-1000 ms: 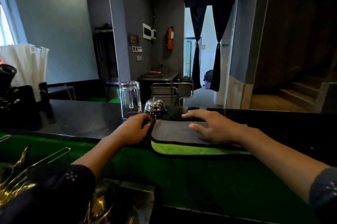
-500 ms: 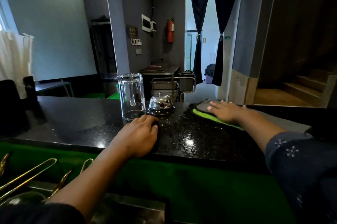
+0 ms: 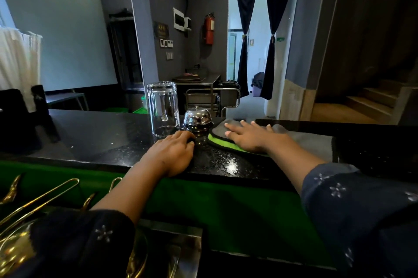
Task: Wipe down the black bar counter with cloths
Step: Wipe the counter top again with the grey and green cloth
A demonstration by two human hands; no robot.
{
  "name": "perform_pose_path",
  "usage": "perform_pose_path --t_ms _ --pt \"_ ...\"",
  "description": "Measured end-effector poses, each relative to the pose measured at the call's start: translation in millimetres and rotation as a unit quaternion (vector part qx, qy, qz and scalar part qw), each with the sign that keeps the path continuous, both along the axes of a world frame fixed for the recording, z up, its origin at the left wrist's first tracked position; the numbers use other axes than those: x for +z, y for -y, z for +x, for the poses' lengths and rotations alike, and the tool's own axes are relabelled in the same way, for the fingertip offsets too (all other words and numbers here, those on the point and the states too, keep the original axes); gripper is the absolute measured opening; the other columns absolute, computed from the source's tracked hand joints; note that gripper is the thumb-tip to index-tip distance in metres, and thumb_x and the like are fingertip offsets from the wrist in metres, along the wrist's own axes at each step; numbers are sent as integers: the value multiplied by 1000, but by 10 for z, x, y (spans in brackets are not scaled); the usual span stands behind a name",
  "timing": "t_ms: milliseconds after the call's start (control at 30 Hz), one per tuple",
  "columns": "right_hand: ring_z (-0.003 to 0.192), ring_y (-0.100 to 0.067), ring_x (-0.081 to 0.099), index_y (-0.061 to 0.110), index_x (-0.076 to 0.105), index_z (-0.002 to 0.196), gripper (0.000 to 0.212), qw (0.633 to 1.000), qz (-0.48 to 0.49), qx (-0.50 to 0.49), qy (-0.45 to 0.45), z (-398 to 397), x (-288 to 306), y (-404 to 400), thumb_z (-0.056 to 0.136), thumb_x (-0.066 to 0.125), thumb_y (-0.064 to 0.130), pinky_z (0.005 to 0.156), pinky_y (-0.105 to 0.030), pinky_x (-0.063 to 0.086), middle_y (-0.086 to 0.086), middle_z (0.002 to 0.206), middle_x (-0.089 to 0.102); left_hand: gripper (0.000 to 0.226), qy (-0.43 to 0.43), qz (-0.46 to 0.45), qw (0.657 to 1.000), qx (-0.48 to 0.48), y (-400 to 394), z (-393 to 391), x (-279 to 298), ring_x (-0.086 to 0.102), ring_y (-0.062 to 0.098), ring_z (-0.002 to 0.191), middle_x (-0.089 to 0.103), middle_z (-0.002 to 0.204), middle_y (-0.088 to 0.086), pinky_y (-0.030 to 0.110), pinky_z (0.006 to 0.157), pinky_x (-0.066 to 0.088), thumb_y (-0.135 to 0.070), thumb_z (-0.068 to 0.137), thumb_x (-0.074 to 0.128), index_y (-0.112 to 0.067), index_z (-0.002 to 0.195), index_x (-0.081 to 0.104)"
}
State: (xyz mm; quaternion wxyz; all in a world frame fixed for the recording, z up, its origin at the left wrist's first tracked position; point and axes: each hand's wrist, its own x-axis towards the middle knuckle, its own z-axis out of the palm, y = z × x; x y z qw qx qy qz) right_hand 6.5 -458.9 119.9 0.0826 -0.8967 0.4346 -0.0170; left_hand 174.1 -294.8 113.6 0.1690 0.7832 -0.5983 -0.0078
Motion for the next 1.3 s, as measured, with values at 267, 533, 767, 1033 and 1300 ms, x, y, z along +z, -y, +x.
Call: perform_pose_path --t_ms 267,533,767,1033,1300 --pt "150 -21 -16 36 4 156 59 996 -36 82 -21 -158 -13 -855 101 13 55 115 -57 -14 2 164 -13 46 -13 27 999 27 -3 -67 31 37 26 134 37 149 6 42 109 30 -36 100 26 -23 143 35" --pt "151 -17 2 38 9 155 57 994 9 105 8 -204 25 -787 102 19 56 117 -53 -4 10 165 1 45 -10 49 999 14 15 28 16 34 25 138 33 152 4 40 111 27 -40 101 25 -27 144 32" --pt "151 -25 -1 33 4 156 59 989 5 -142 -27 -1137 61 99 102 12 54 117 -59 0 2 165 -4 45 1 33 999 -1 10 -42 14 33 22 138 34 152 2 39 111 28 -40 101 24 -27 144 32" --pt "151 -28 -5 26 5 157 61 999 -11 -36 4 -133 42 -377 102 12 50 116 -59 -7 -3 165 -4 46 14 34 999 3 46 -4 26 30 19 140 34 153 1 37 113 23 -40 101 23 -27 144 32" --pt "151 -19 -6 34 3 157 62 999 -4 31 9 -170 -58 -1169 100 13 58 116 -56 -10 5 165 -5 47 -4 48 999 0 -23 -100 63 28 21 141 31 154 5 36 113 21 -39 102 23 -22 145 31"
